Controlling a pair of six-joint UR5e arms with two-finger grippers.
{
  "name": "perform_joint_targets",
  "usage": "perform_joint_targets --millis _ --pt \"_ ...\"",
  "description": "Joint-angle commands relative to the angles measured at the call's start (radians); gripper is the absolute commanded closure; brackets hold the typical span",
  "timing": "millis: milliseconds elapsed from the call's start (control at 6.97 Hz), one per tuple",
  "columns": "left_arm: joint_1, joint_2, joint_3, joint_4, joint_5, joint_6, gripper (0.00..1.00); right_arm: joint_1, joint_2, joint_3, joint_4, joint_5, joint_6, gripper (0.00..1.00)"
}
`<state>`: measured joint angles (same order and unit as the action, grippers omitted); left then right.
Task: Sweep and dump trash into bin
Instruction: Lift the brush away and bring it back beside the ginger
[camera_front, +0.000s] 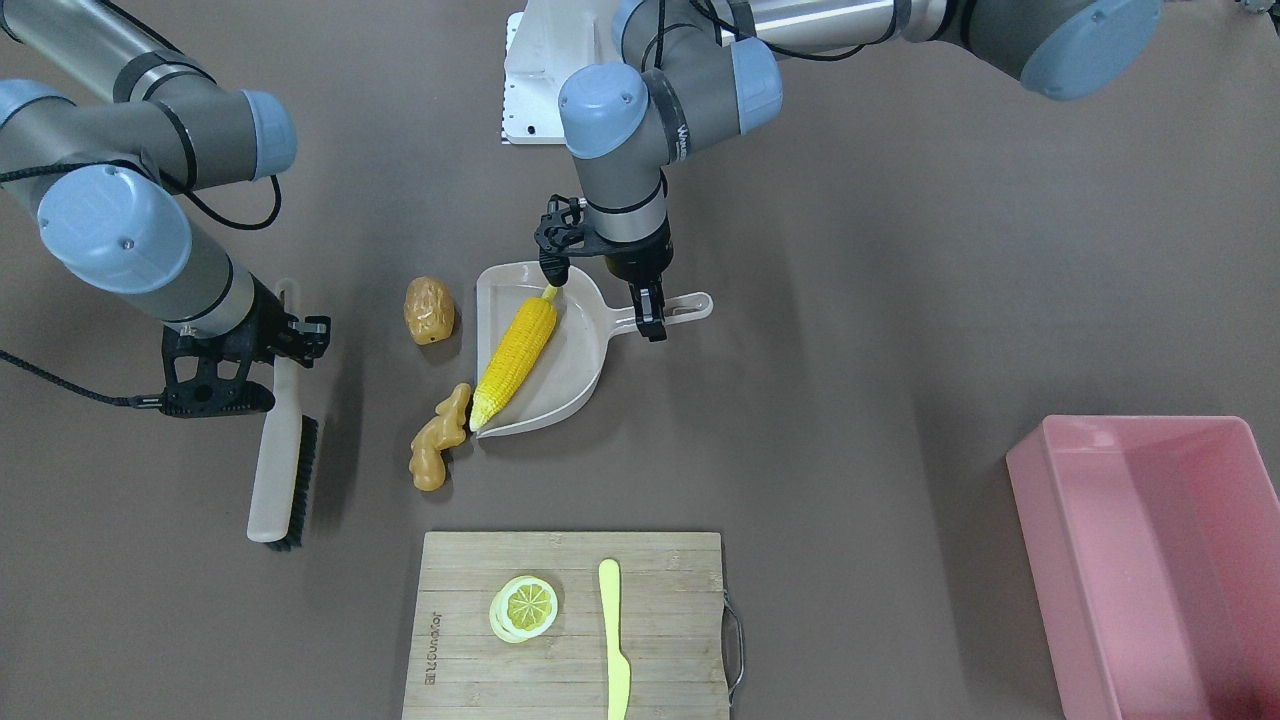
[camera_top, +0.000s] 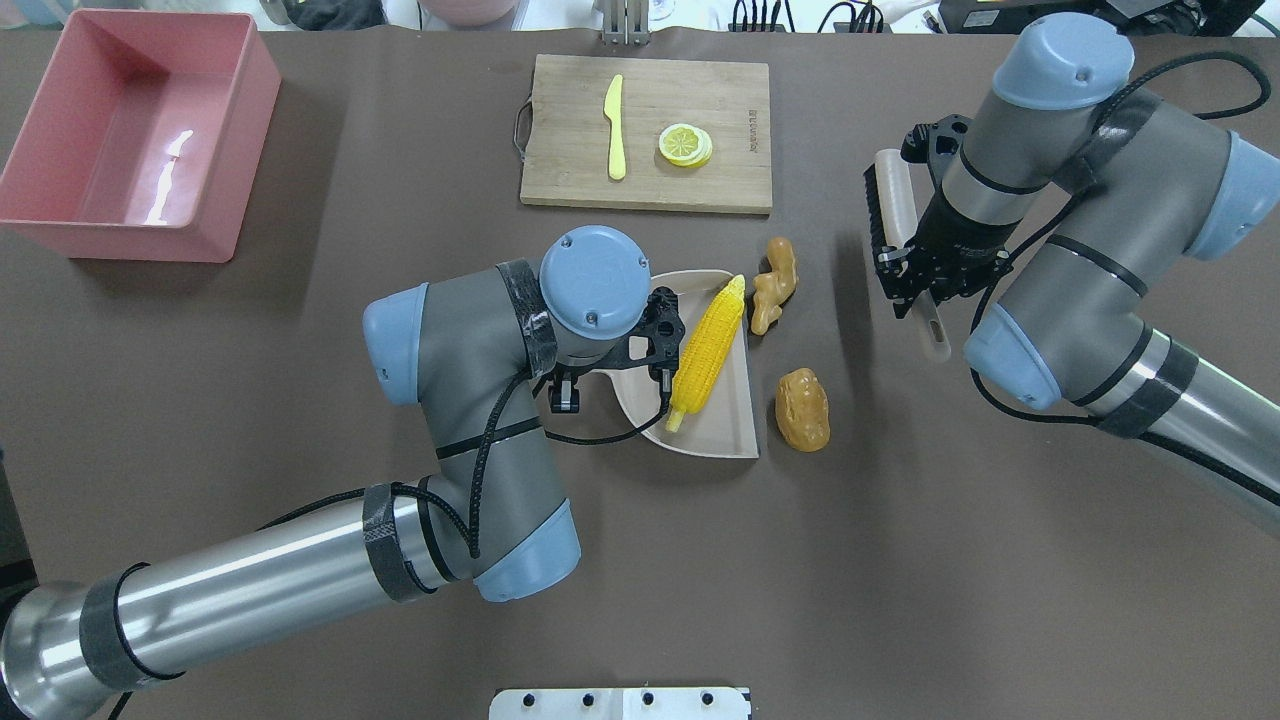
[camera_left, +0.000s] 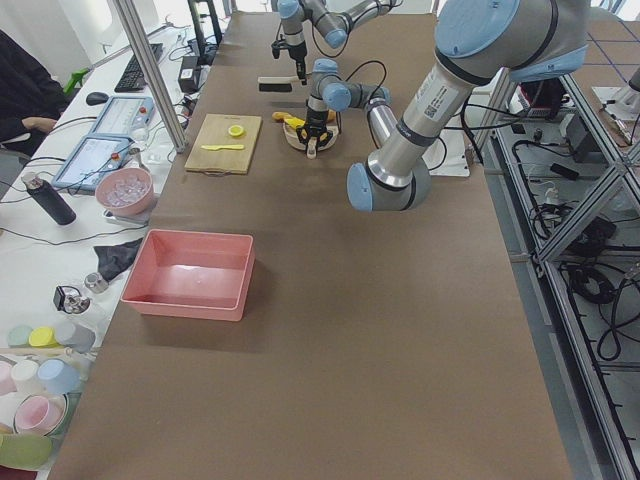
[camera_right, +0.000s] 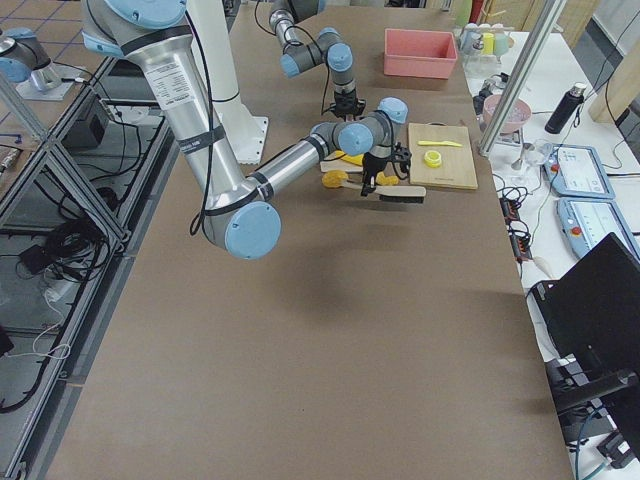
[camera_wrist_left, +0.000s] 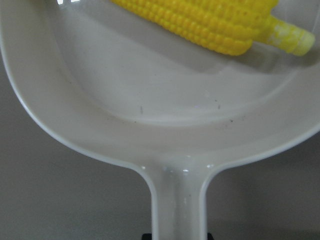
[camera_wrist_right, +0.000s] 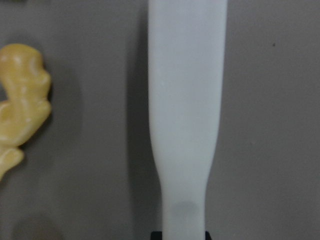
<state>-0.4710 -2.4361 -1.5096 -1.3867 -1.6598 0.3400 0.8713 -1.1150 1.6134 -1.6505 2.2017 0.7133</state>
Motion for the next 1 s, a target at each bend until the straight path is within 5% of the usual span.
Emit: perform_joint_targets --millis 0,860 --pt "-0.001 0.003 0.000 0.000 0.000 0.001 1.00 -0.012 -0.015 -0.077 0.164 -0.033 -0.037 1.00" --pt "-0.005 0.038 -0.011 -0.003 0.000 0.004 1.00 -0.222 -0.014 0.084 0.016 -0.119 0.069 1.00"
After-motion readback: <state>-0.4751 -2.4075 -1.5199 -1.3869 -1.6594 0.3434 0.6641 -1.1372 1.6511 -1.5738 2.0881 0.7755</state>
